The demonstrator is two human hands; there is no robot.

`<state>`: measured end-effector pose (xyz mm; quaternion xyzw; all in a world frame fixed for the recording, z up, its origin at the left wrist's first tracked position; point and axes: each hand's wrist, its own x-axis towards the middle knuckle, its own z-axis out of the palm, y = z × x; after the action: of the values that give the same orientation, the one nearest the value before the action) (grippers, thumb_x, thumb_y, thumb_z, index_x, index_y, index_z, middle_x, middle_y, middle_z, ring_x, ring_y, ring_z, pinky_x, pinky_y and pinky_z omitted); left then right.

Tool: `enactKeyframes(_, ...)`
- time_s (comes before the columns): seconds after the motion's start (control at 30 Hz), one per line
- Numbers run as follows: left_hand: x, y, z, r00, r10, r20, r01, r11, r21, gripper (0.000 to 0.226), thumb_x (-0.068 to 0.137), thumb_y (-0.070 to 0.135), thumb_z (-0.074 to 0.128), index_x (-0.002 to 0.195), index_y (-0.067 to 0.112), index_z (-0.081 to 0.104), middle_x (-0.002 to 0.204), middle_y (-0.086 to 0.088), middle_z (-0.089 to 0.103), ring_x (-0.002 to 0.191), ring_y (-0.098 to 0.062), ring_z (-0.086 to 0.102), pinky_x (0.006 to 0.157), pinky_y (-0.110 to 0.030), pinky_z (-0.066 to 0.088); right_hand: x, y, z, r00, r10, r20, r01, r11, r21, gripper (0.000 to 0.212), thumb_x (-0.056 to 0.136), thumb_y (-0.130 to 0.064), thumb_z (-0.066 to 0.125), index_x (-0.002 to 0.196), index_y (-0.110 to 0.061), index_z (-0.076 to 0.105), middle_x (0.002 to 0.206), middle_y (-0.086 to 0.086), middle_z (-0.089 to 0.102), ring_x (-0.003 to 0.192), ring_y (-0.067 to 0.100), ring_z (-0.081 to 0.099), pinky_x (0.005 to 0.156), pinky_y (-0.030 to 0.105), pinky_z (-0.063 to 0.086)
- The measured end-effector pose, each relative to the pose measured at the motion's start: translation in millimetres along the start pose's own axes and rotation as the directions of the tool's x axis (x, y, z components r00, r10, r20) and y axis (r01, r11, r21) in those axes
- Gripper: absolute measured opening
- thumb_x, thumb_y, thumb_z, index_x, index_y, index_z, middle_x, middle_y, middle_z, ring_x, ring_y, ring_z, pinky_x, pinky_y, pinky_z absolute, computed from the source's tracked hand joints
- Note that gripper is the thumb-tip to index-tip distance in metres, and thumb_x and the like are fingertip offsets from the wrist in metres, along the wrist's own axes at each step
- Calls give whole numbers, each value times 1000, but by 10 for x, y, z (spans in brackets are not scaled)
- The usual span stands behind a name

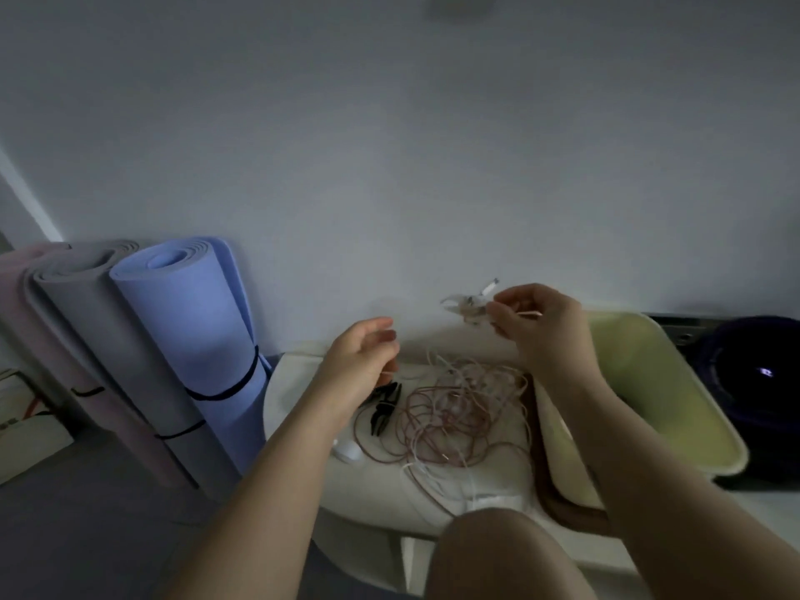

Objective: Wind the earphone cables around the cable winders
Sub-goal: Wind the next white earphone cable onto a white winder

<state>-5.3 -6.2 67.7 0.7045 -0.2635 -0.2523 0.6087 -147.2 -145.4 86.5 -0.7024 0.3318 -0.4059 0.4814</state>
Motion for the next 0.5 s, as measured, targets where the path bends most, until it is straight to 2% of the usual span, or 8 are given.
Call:
enactKeyframes(0.1,-94,14,291,1000,13,13,-13,999,49,26,97,7,50,119,20,56,105,10,63,75,-7,59,66,-19,48,-80,100,-479,980,-84,-180,46,977,-210,5,84,-22,69,84,-18,67,70,-10,62,64,7,57,53,12,40)
enactKeyframes(0.17,-143,-3,407,1000,6,19,-6,999,41,23,97,7,51,116,19,57,105,7,63,71,-7,58,65,-19,47,-97,229,-699,971,-100,-218,23,944,-328,7,85,-20,67,87,-13,69,69,-8,60,62,6,51,50,7,35)
enactKeyframes(0.23,-196,-12,499,999,1,37,-2,999,35,20,97,8,52,112,20,58,105,5,64,72,-7,58,67,-20,47,-84,376,-869,986,-50,-161,-27,894,-447,15,88,-20,64,95,-9,71,78,0,64,68,11,50,54,12,33)
enactKeyframes(0.3,-240,-8,532,999,6,48,-8,999,42,19,97,9,52,109,23,58,105,5,64,73,-8,57,68,-20,48,-66,514,-934,998,45,-52,-67,820,-568,21,91,-21,59,107,-12,69,94,4,69,73,13,52,59,18,32)
enactKeyframes(0.37,-274,14,522,999,16,47,-18,999,46,18,97,9,52,109,22,58,107,5,64,73,-8,57,67,-20,48,-71,559,-947,994,109,13,-80,797,-598,26,92,-14,54,115,-14,66,94,5,68,67,13,53,59,22,37)
enactKeyframes(0.43,-282,26,467,999,21,38,-24,998,61,19,97,9,52,112,21,57,108,5,63,74,-8,57,67,-19,49,-68,524,-899,994,97,46,-51,805,-592,28,92,-12,53,117,-13,65,97,7,68,67,17,56,63,24,42)
enactKeyframes(0.5,-273,11,392,999,27,21,-29,997,73,20,97,10,52,113,22,57,109,6,63,75,-7,58,68,-18,49,-66,430,-789,996,42,75,9,823,-568,27,91,-12,54,115,-13,66,108,6,69,84,22,63,74,24,45)
